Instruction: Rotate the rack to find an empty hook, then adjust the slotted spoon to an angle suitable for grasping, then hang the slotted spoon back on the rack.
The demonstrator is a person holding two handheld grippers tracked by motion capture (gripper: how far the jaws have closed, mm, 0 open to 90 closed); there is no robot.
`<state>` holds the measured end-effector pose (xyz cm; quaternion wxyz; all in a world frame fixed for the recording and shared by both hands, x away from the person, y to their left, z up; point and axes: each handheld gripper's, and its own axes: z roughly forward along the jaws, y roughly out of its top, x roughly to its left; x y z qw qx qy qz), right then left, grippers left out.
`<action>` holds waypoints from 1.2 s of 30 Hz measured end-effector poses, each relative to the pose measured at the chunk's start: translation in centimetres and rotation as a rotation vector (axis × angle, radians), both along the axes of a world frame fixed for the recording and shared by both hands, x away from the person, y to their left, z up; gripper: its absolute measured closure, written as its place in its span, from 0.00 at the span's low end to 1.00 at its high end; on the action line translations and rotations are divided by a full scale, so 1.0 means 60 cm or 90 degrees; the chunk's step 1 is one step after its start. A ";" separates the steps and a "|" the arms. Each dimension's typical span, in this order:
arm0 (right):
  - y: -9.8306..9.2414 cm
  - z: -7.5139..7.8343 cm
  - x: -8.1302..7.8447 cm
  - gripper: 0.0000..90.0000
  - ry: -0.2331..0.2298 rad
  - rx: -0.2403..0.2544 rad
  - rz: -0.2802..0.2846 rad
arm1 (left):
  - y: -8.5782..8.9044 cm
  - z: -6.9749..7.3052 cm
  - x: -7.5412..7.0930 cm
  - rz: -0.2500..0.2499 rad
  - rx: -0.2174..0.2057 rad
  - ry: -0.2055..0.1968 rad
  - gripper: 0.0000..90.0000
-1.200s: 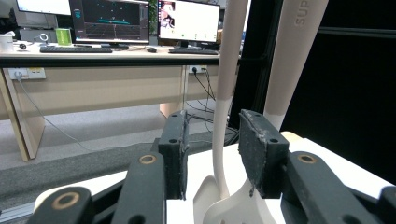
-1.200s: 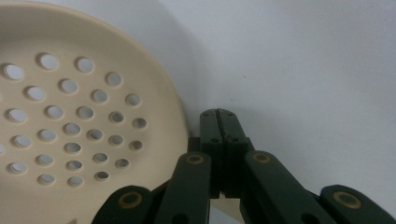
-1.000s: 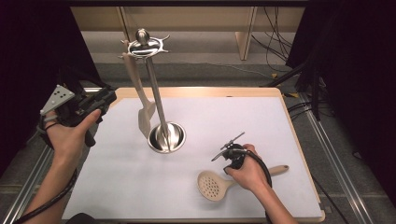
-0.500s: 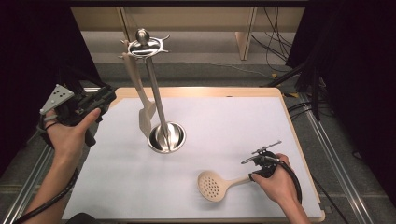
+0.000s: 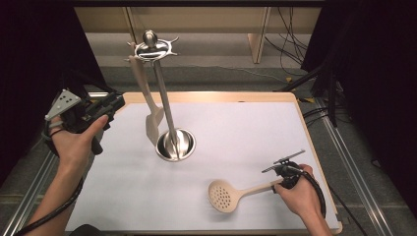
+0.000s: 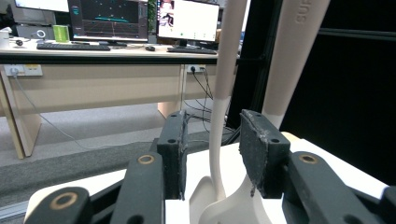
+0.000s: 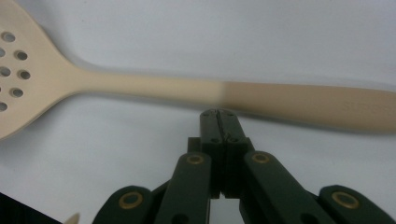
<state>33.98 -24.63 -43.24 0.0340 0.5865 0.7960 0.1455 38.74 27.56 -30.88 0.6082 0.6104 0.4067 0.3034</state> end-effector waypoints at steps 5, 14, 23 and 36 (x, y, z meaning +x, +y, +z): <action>-0.001 0.006 0.001 1.00 -0.002 0.003 -0.003 | 0.003 -0.001 -0.003 0.004 -0.001 0.000 0.68; -0.011 -0.007 0.006 1.00 0.053 -0.005 -0.016 | 0.003 -0.001 -0.004 0.006 0.003 0.001 0.68; -0.019 -0.012 0.015 1.00 0.071 -0.031 -0.029 | 0.001 -0.002 -0.001 0.008 0.005 0.004 0.68; -0.020 -0.025 0.034 1.00 0.094 -0.071 -0.055 | 0.000 -0.001 -0.008 -0.004 0.002 0.000 0.68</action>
